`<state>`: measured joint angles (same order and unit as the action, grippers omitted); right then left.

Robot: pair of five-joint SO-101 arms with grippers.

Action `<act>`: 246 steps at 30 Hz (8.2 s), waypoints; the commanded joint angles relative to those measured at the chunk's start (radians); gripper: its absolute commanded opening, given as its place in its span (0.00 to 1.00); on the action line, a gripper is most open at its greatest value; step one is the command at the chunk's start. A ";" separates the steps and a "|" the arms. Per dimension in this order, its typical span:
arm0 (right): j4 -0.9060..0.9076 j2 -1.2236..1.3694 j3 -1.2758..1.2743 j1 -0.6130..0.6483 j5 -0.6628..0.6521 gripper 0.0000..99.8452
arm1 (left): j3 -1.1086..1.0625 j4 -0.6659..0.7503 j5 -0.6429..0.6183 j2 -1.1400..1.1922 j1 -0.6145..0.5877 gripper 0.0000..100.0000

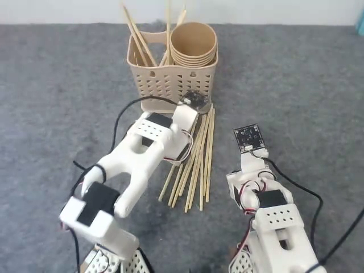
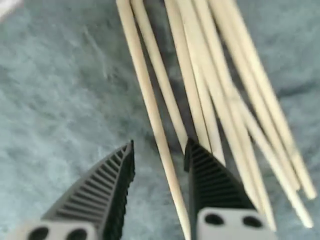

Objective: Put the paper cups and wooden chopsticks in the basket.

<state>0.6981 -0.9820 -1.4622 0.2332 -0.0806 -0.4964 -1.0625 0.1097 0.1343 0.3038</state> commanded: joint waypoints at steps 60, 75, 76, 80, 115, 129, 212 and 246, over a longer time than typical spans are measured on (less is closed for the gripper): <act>-0.013 -0.012 0.003 -0.013 -0.009 0.01 | -0.306 -0.058 -0.114 -0.560 0.126 0.01; -0.012 -0.012 0.003 -0.013 -0.006 0.01 | -0.308 0.109 -0.114 -0.954 -0.097 0.01; -0.012 -0.012 0.003 -0.013 -0.006 0.01 | -0.308 0.121 -0.114 -0.984 -0.109 0.01; -0.012 -0.012 0.003 -0.013 -0.006 0.01 | -0.308 0.169 -0.114 -1.092 -0.138 0.01; -0.193 0.025 0.080 0.208 0.252 0.02 | -0.535 1.022 -0.115 -1.387 -0.186 0.01; -0.093 0.463 0.361 0.203 0.331 0.10 | -0.237 1.339 -0.115 -0.747 -0.195 0.01; 0.151 0.616 0.578 -0.007 0.387 0.01 | -1.106 0.756 -0.117 -1.292 -0.319 0.22; -0.835 -0.193 0.399 0.334 0.195 0.01 | -0.970 0.468 0.210 -1.281 -0.310 0.22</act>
<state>-0.0598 -1.2996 -1.1508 0.4603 0.2340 -1.5106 -0.6252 0.2923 -1.1316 0.0138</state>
